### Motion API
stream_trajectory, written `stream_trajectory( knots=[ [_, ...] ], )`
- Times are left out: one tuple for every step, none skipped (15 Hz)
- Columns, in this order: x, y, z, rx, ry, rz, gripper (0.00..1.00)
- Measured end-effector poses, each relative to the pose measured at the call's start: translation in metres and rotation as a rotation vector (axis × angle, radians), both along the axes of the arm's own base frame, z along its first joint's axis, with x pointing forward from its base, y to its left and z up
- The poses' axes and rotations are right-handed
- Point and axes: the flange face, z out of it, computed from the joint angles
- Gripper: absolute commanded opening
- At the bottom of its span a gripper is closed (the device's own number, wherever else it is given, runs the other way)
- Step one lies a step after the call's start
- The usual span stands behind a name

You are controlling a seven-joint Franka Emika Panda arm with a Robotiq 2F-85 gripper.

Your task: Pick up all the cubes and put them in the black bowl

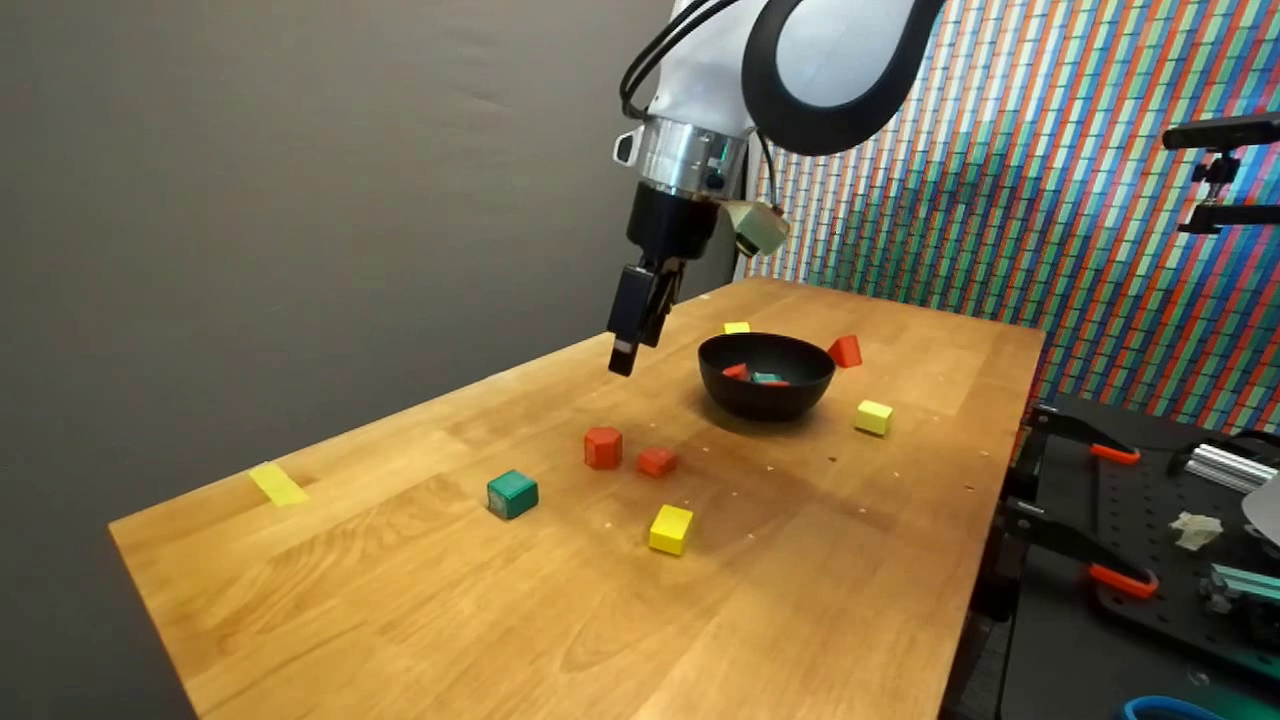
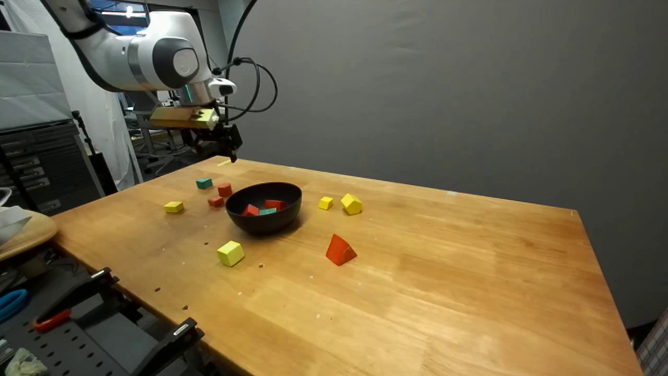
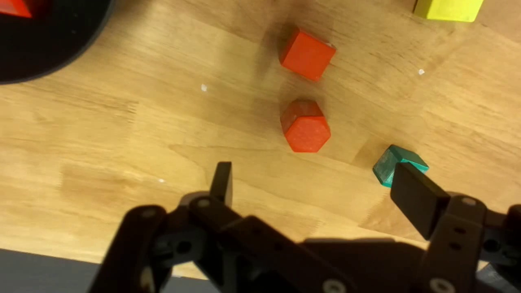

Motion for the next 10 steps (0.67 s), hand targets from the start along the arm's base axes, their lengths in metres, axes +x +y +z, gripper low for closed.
stream_trajectory(
  knots=[
    [0.008, 0.004, -0.011, 0.001, 0.013, 0.013, 1.0],
    [0.015, 0.007, -0.023, 0.001, 0.03, 0.022, 1.0],
    [0.022, 0.009, -0.035, 0.0, 0.049, 0.03, 1.0],
    [0.027, 0.011, -0.046, -0.003, 0.07, 0.037, 1.0],
    [0.03, 0.013, -0.057, -0.006, 0.092, 0.044, 1.0],
    [0.033, 0.015, -0.067, -0.008, 0.113, 0.049, 1.0],
    [0.034, 0.017, -0.076, -0.01, 0.131, 0.053, 1.0],
    [0.035, 0.02, -0.084, -0.012, 0.149, 0.056, 0.96],
    [0.035, 0.022, -0.091, -0.014, 0.166, 0.059, 0.72],
    [0.035, 0.023, -0.097, -0.016, 0.179, 0.062, 0.71]
  ],
)
